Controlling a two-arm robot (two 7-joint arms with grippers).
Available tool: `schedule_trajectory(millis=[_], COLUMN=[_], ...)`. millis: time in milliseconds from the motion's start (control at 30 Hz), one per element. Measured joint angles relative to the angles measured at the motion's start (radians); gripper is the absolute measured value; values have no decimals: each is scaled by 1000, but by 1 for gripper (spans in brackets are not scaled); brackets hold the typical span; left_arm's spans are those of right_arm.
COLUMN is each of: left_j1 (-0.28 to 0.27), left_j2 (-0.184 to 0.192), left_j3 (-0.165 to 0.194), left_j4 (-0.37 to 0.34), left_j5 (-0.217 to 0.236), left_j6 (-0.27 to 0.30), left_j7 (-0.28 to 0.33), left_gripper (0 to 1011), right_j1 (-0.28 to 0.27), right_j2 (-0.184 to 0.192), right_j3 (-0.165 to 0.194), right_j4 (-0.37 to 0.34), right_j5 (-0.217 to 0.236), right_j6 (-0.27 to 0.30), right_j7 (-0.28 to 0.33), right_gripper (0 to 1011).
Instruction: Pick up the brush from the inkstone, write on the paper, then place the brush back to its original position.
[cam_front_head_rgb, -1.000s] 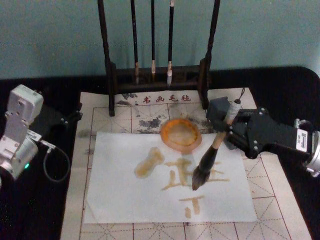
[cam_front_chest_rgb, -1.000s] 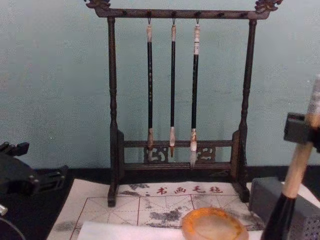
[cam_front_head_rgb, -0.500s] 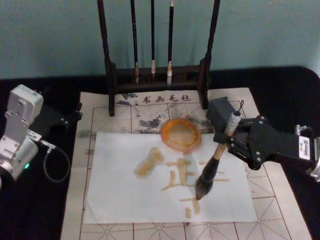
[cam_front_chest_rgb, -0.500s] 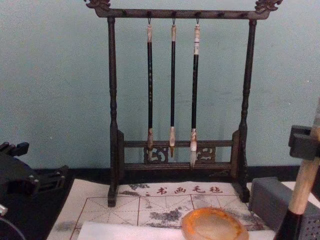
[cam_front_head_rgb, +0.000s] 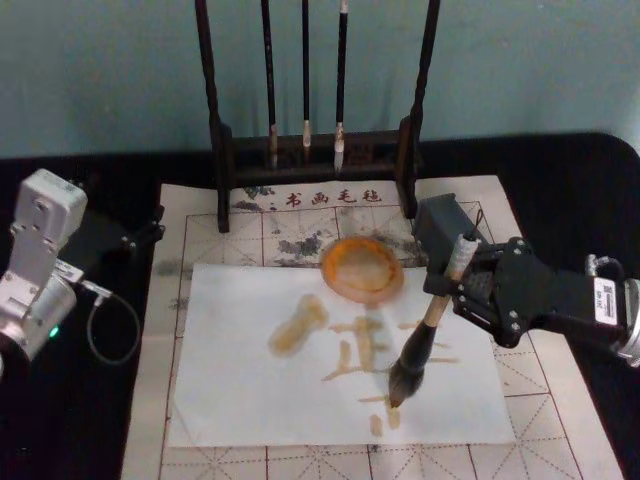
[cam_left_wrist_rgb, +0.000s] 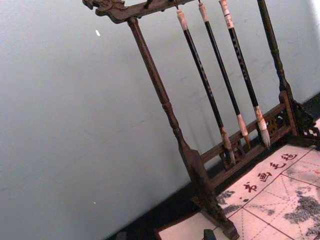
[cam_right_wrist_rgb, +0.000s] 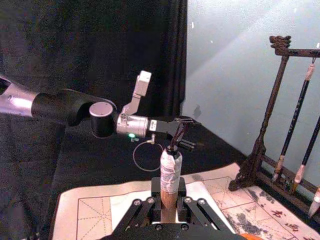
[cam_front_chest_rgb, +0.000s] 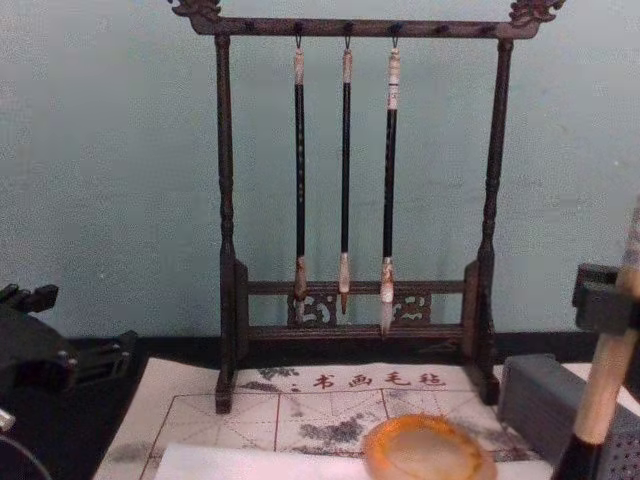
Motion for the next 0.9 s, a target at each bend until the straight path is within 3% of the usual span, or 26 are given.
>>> schedule_trajectory(millis=[900], left_j1=[0], left_j2=[0], left_j3=[0], left_j4=[0], left_j5=[0], left_j6=[0], left_j7=[0], left_gripper=[1001], right_j1=[18], right_j2=[-14], right_j3=[-24], right_j4=[24], right_j5=[-15], right_j6=[2], right_j7=[-5], right_gripper=[189])
